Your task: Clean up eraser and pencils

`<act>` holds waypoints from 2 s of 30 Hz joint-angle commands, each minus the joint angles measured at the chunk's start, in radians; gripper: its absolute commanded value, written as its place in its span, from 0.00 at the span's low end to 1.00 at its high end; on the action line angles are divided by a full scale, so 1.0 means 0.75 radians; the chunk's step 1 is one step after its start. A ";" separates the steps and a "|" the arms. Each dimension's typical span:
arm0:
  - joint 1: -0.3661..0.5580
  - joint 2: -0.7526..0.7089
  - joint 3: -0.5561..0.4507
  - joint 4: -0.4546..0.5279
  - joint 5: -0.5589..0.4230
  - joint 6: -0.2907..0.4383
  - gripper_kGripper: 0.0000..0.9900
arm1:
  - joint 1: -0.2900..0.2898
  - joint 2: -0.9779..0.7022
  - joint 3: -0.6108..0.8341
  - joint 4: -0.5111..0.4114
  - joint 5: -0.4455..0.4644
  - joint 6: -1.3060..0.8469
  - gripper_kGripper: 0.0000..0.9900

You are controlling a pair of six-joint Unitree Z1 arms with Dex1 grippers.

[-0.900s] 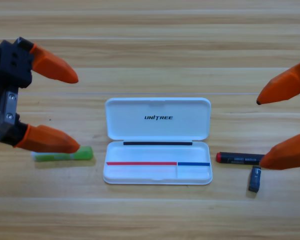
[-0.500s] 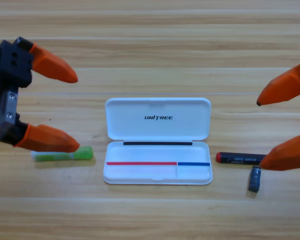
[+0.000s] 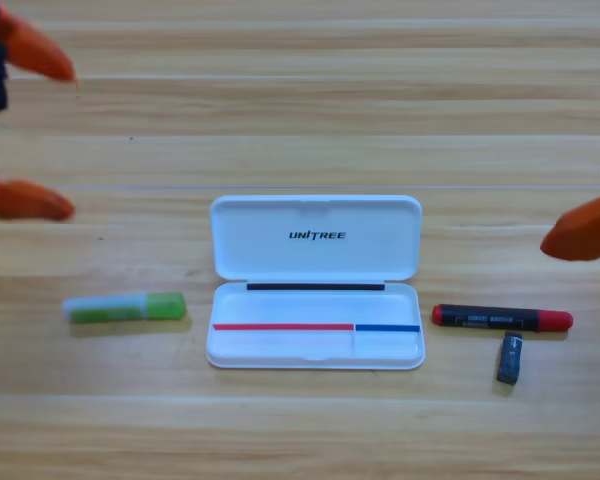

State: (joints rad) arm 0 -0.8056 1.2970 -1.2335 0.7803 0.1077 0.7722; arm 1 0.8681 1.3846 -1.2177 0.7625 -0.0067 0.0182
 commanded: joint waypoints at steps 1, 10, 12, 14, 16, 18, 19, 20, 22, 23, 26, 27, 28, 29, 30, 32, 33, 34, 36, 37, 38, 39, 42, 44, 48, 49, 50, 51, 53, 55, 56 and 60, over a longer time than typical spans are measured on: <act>0.287 0.246 -0.049 0.095 0.032 0.232 1.00 | 0.017 0.117 0.112 0.047 -0.030 0.072 1.00; 0.413 0.539 -0.100 0.220 0.043 0.341 0.99 | 0.039 0.424 0.096 0.033 -0.044 0.575 1.00; 0.413 0.582 -0.092 0.248 0.022 0.343 1.00 | 0.039 0.500 0.061 0.031 -0.044 0.686 1.00; 0.413 0.604 -0.067 0.246 0.000 0.341 1.00 | 0.035 0.571 0.034 0.031 -0.044 0.780 0.99; 0.413 0.615 -0.045 0.248 -0.025 0.337 1.00 | 0.027 0.631 0.026 0.026 -0.044 0.863 0.99; 0.413 0.631 -0.037 0.244 -0.045 0.333 1.00 | 0.008 0.678 0.032 0.006 -0.048 0.929 0.99; 0.411 0.643 -0.039 0.242 -0.064 0.333 1.00 | -0.002 0.698 0.038 -0.006 -0.048 0.953 0.99; 0.411 0.658 -0.039 0.240 -0.078 0.333 1.00 | -0.012 0.717 0.043 -0.016 -0.050 0.980 0.99; 0.413 0.688 -0.043 0.226 -0.103 0.333 1.00 | -0.035 0.751 0.045 -0.031 -0.050 1.021 0.99; 0.413 0.698 -0.043 0.211 -0.107 0.333 1.00 | -0.047 0.766 0.047 -0.041 -0.054 1.035 0.98; 0.413 0.731 -0.035 0.152 -0.119 0.333 1.00 | -0.069 0.790 0.061 -0.070 -0.054 1.074 0.98; 0.413 0.748 -0.028 0.130 -0.119 0.333 1.00 | -0.076 0.796 0.065 -0.078 -0.052 1.084 0.98; 0.411 0.764 -0.020 0.105 -0.117 0.324 1.00 | -0.084 0.805 0.067 -0.082 -0.052 1.093 0.97; 0.411 0.780 -0.010 0.080 -0.111 0.308 1.00 | -0.088 0.811 0.069 -0.090 -0.050 1.095 0.96; 0.411 0.799 -0.006 0.064 -0.103 0.288 1.00 | -0.092 0.817 0.073 -0.096 -0.050 1.099 0.95; 0.407 0.833 -0.006 0.054 -0.086 0.245 1.00 | -0.100 0.827 0.083 -0.111 -0.042 1.099 0.91; 0.401 0.848 -0.004 0.048 -0.080 0.226 1.00 | -0.106 0.833 0.086 -0.117 -0.044 1.099 0.90; 0.397 0.860 -0.004 0.042 -0.070 0.208 1.00 | -0.110 0.841 0.086 -0.125 -0.050 1.099 0.90; 0.387 0.876 -0.008 0.040 -0.058 0.179 0.99 | -0.118 0.858 0.090 -0.145 -0.054 1.097 0.89; 0.385 0.882 -0.012 0.040 -0.049 0.169 0.99 | -0.123 0.866 0.092 -0.151 -0.054 1.097 0.87; 0.381 0.887 -0.014 0.040 -0.047 0.163 0.99 | -0.127 0.874 0.094 -0.154 -0.052 1.097 0.86; 0.379 0.891 -0.016 0.040 -0.047 0.159 0.99 | -0.129 0.880 0.096 -0.156 -0.048 1.095 0.85; 0.377 0.901 -0.014 0.035 -0.047 0.157 1.00 | -0.129 0.888 0.102 -0.156 -0.024 1.080 0.78; 0.373 0.907 -0.008 0.031 -0.047 0.153 1.00 | -0.129 0.888 0.104 -0.156 0.001 1.066 0.70; 0.371 0.909 -0.002 0.023 -0.047 0.144 1.00 | -0.129 0.891 0.104 -0.156 0.042 0.998 0.32; 0.371 0.909 -0.002 0.021 -0.047 0.144 1.00 | -0.129 0.893 0.104 -0.156 0.064 0.990 0.21; 0.371 0.909 -0.002 0.019 -0.047 0.144 1.00 | -0.129 0.893 0.104 -0.156 0.091 0.982 0.10; 0.371 0.909 -0.002 0.017 -0.047 0.144 1.00 | -0.129 0.893 0.104 -0.156 0.113 0.976 0.00; 0.371 0.911 -0.002 0.009 -0.047 0.144 1.00 | -0.129 0.893 0.098 -0.156 0.138 0.958 0.00; 0.368 0.917 0.002 -0.005 -0.047 0.144 1.00 | -0.129 0.882 0.081 -0.125 0.179 0.923 0.00; 0.371 0.923 0.004 -0.014 -0.047 0.144 1.00 | -0.129 0.866 0.061 -0.082 0.207 0.886 0.00; 0.368 0.950 0.015 -0.059 -0.047 0.144 1.00 | -0.114 0.729 -0.049 0.131 0.201 0.553 0.00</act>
State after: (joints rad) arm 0 -0.5158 1.9434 -1.2528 0.7699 0.0610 0.8897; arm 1 0.7829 1.9853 -1.2021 0.7362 0.1434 0.5661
